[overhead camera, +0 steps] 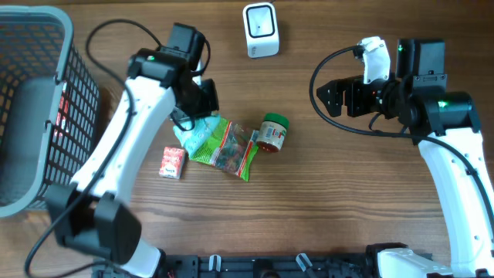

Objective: Scan the item barcode
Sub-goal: 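Carry the mint-green packet out and drop it beside the red packet, then reach the left gripper into the basket and grasp the red stick packet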

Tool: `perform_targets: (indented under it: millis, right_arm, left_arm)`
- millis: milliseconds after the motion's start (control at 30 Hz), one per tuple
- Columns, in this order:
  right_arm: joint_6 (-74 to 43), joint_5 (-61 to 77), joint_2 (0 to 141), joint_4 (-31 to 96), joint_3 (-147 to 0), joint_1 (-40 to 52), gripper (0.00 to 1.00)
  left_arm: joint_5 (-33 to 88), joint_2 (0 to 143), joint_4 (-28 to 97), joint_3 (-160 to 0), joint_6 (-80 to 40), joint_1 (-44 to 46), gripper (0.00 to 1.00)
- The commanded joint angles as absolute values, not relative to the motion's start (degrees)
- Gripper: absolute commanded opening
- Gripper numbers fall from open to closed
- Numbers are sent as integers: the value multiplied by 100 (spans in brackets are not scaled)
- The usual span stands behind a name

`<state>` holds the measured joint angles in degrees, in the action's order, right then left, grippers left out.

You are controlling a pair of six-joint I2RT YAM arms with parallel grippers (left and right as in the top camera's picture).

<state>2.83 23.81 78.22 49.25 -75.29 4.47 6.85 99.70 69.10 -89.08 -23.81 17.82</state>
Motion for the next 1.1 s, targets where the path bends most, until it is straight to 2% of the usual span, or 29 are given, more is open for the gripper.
perform_targets:
  millis: [0,67,100,133,200,233,400,567,733,900,1067]
  right_arm:
    - [283,2447,7828,4915,-7634,464,100]
    - [281,2447,7828,4915,-7634,464,100]
    - [283,2447,7828,4915,-7634,464,100]
    - [281,2447,7828,4915,-7634,464,100]
    - [281,2447,7828,4915,-7634,464,100]
    - [281,2447,7828,4912,-7634,464,100]
    - [283,2447,7828,4915,-7634,464,100]
    - [283,2447,7828,4915,-7634,464,100]
    - [281,2447,7828,4915,-7634,464,100]
    - [279,2447,7828,4915,-7634,464,100]
    - [281,2447,7828,4915,-7634,464,100]
  left_arm:
    - [611,10479,6788,-8698,-2491,1817,4]
    - [611,10667,6678,-8606,-2488,1817,5]
    - [611,10707,6674,-8608,-2488,1817,9]
    - [611,10744,6637,-8608,-2488,1817,21]
    - [611,10759,6587,-8608,-2491,1817,90]
    - [611,10757,6591,-8611,-2488,1817,100]
    - [611,10549,6659,-9030,-2445,1680,100]
    - [607,10197,6772,-10554,-2340,1033,100]
    - [-21,10092,6766,-12416,-2279,-569,100]
    - [-102,10149,6945,-12554,-2274,-2320,100]
    - [-91,10569,7450,-12547,-2196,-3684,100]
